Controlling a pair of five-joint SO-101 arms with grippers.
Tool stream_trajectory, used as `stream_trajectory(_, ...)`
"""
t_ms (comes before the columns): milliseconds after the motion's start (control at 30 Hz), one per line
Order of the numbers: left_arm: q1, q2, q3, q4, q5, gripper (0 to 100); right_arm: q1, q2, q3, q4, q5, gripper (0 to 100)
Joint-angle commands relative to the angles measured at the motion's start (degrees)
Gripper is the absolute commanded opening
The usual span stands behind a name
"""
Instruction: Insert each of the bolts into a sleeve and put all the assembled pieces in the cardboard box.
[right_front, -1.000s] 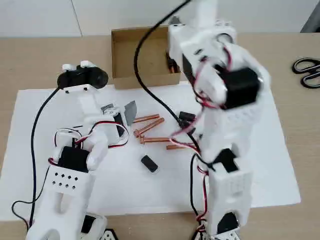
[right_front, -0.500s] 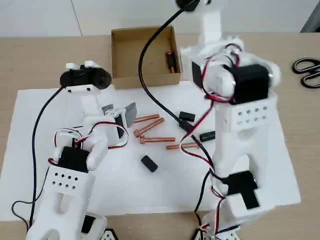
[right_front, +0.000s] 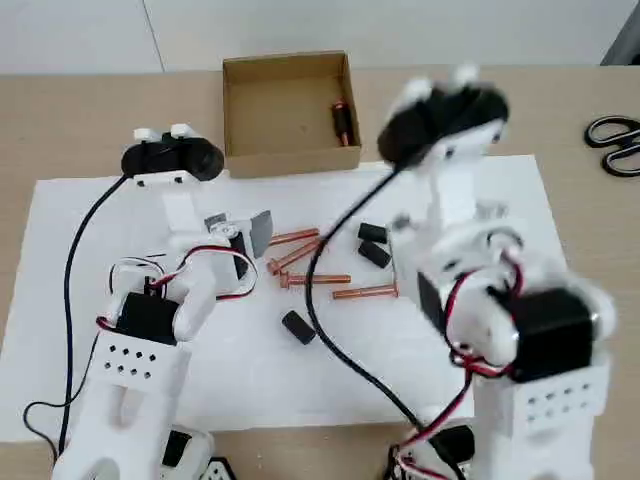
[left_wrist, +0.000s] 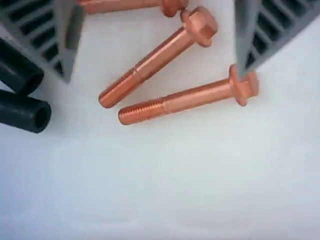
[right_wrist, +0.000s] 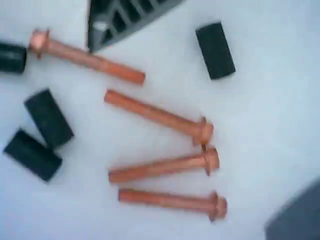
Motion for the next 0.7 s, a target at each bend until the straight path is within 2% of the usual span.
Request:
stream_trajectory(0,0.3,-0.8,-0.7,0.0,-0.2,20,1.8,-11.8,13.9,-5.5,0.9,22.2)
stream_trajectory(200,0.3,-11.6,3.5,-3.7,-0.5,20,5.8,-33.5,36.0,-21.0,8.3,22.2)
stream_trajectory(400,-0.3,-21.8,14.9,-7.6,-0.5,20,6.1,-46.6,54.9,-32.9,8.6,22.2)
stream_trajectory(600,-0.3,-23.0,16.1,-7.2,-0.4,20,6.1,-48.3,57.0,-31.4,8.4,22.1)
stream_trajectory(667,-0.3,-21.5,15.6,-5.2,-0.4,21,6.1,-45.4,56.5,-30.4,5.5,22.1)
